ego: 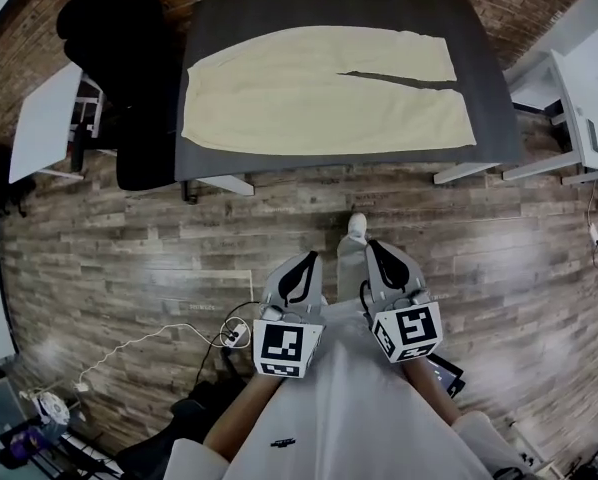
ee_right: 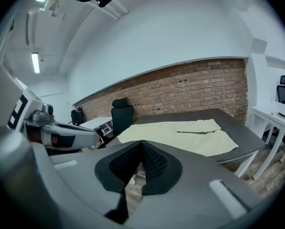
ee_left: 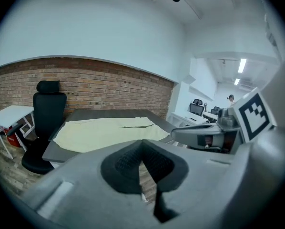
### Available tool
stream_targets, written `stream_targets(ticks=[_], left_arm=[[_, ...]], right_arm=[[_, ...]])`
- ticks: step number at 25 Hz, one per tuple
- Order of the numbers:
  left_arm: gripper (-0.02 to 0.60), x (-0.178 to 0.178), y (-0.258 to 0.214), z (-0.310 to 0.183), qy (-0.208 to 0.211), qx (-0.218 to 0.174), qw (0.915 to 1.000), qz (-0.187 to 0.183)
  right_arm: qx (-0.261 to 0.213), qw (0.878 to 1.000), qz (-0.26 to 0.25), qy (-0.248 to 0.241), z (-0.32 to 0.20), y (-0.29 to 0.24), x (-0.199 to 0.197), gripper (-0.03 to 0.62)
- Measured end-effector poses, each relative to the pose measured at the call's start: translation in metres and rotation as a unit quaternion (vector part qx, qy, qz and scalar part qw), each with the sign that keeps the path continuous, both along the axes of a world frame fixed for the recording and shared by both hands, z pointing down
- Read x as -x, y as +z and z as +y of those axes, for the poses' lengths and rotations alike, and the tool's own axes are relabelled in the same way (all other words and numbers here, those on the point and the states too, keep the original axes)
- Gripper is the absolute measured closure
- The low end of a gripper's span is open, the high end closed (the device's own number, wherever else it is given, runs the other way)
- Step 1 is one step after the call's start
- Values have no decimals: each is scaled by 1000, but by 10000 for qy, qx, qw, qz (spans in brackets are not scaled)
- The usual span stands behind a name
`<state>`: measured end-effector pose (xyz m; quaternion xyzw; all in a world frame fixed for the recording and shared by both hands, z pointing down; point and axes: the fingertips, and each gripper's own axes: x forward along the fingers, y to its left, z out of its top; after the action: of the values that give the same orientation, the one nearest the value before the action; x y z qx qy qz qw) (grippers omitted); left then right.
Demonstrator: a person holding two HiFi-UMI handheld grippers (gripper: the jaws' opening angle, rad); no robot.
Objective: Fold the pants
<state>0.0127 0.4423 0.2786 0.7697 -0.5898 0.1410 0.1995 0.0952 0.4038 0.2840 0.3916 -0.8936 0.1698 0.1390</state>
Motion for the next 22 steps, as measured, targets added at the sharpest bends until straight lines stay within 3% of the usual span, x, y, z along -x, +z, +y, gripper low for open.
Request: stream_targets(ticks=[5,11,18,22], left_arm=[[580,-4,7,-66,3,244,9994,-258],[580,-41,15,-142,335,469,9973,-448],[580,-56,28,-192,490,570,9955,-580],[580,-76,34,-213,828,629,9925,-638]], right_arm=[[44,9999,33,-157,-72,-2,-20,589],[94,9993,99,-346,-154,0,-51,591],[97,9997,188,-134,-212,10,-81,589],[32,9986,525,-3,-229,16,-106,589]])
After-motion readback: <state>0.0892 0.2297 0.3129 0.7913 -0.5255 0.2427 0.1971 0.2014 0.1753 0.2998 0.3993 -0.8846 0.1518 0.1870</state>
